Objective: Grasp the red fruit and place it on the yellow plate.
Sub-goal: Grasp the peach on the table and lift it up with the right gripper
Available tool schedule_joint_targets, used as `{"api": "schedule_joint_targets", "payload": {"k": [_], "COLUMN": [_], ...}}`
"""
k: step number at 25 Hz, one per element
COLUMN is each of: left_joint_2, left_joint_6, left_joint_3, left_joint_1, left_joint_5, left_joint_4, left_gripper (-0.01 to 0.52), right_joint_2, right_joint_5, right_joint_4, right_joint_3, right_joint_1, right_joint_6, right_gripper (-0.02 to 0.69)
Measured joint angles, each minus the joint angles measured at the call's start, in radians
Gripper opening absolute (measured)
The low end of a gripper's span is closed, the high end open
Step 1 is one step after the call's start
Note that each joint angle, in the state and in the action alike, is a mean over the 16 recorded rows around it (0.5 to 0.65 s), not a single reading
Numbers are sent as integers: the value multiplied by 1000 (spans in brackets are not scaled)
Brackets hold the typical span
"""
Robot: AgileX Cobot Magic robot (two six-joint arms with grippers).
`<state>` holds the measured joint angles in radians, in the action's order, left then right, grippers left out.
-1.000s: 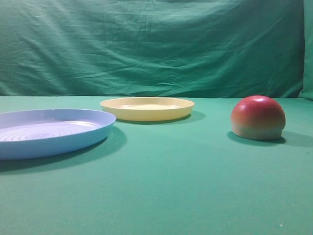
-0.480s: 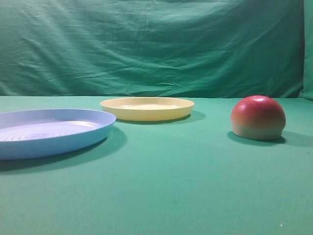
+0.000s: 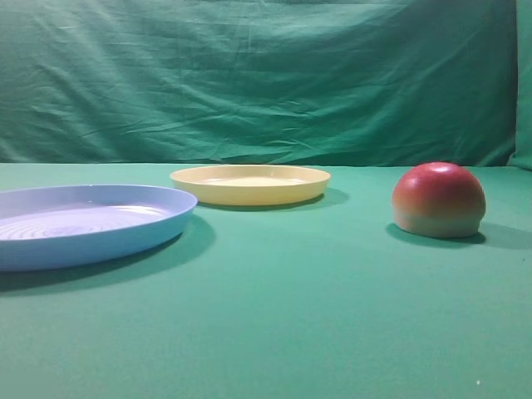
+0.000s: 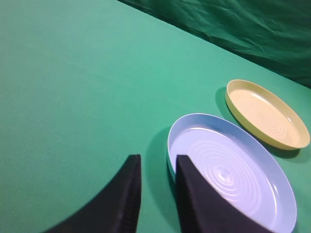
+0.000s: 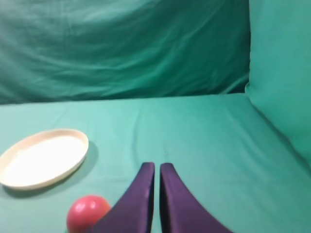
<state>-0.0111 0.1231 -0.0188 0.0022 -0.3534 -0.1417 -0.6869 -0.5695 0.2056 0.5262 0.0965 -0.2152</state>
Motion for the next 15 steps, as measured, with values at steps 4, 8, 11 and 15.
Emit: {"api": "schedule_joint_targets", "payload": {"k": [4,8,11,15], "left_joint_2": [0,0,0,0], "left_joint_6": [0,0,0,0], "left_joint_3": [0,0,0,0], "left_joint_1": [0,0,0,0], "left_joint_5": [0,0,0,0], "left_joint_4": [0,0,0,0], "left_gripper": [157,157,157,157], "right_joint_2": [-178,-342,-461,-610], "right_joint_5": [-77,-116,-129,-128], "right_joint_4": [36,56,61,48], "right_joint_3": [93,173,234,313], "right_joint_1": [47,117,172,237], "right_joint_6": [-81,-142,-182,-201], "right_gripper": [0,0,3,57]}}
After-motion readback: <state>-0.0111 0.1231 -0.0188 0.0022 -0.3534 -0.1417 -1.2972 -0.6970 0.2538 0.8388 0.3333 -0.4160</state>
